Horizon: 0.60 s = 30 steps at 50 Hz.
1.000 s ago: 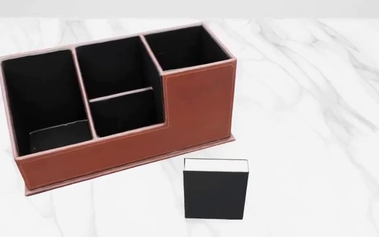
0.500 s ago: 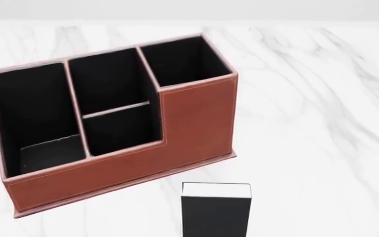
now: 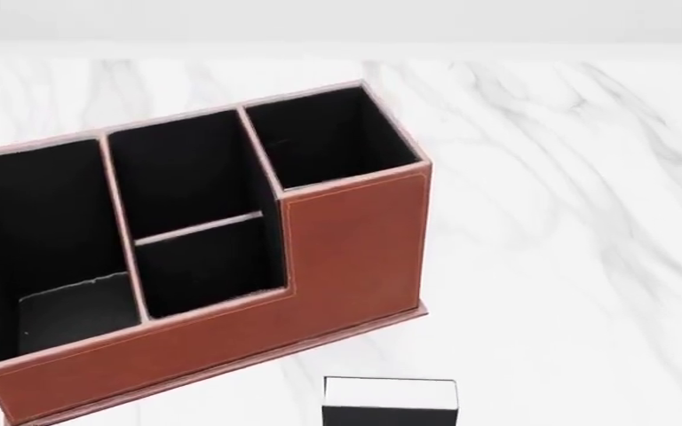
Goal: Pick up the book and place it in the back compartment of the caddy.
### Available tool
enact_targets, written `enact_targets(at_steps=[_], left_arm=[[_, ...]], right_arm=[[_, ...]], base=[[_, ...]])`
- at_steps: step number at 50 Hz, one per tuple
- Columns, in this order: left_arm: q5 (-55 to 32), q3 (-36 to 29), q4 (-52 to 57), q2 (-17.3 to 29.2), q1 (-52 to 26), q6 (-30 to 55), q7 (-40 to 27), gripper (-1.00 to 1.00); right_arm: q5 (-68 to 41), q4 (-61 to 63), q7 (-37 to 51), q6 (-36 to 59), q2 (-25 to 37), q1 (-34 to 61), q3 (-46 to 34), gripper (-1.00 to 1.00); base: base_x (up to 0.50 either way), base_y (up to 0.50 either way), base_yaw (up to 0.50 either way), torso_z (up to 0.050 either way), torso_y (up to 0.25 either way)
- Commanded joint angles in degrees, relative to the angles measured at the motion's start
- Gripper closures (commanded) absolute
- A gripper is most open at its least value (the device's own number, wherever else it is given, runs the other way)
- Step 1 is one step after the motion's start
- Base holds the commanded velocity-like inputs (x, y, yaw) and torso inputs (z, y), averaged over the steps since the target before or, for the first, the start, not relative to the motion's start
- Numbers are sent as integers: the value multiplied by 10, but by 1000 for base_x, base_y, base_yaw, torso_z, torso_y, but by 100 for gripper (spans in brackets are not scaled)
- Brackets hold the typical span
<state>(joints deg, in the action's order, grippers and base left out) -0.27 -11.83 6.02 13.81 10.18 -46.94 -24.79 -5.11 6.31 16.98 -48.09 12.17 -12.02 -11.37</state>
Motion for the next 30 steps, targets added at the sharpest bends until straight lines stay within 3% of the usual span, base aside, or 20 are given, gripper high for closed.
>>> enact_targets(at_steps=[1, 30], left_arm=[[0, -2, 1, 2, 0, 1, -3, -100], [1, -7, -1, 7, -1, -2, -10, -100]], right_arm=[[1, -2, 3, 0, 2, 1, -2, -100], [2, -4, 13, 2, 6, 5, -7, -100]], base=[[172, 0, 0, 0, 0], [128, 0, 0, 0, 0]])
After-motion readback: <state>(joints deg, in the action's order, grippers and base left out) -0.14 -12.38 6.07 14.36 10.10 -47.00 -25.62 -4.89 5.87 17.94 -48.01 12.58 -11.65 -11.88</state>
